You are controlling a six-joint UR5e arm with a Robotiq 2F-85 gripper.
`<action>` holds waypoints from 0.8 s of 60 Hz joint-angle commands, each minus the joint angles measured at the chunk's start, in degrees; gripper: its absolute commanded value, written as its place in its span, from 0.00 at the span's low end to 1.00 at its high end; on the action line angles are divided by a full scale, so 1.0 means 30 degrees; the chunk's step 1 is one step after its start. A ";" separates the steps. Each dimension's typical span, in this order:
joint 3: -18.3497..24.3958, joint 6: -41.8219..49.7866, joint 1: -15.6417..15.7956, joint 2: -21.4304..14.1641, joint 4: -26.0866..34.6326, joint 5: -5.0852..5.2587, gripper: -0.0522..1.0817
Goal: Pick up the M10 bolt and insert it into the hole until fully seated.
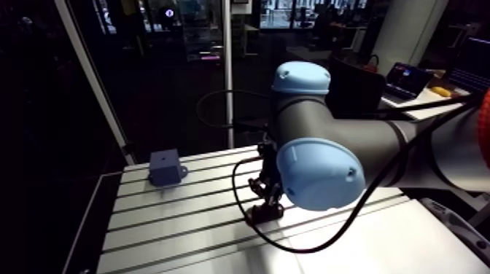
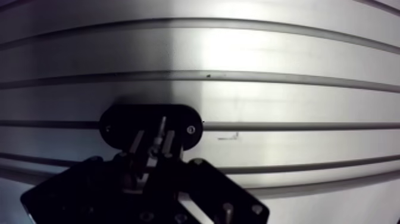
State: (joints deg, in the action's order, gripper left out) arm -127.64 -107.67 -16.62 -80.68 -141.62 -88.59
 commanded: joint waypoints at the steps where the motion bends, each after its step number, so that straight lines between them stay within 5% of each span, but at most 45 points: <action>1: 0.0216 0.0009 -0.0028 -0.0218 0.0100 0.0151 0.84; 31: 0.1836 0.0658 0.0084 -0.1224 0.1944 0.0338 0.94; 48: 0.4425 0.1704 0.0230 -0.1932 0.5499 0.0216 1.00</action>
State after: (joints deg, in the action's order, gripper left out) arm -119.37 -104.02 -16.21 -84.97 -131.63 -87.91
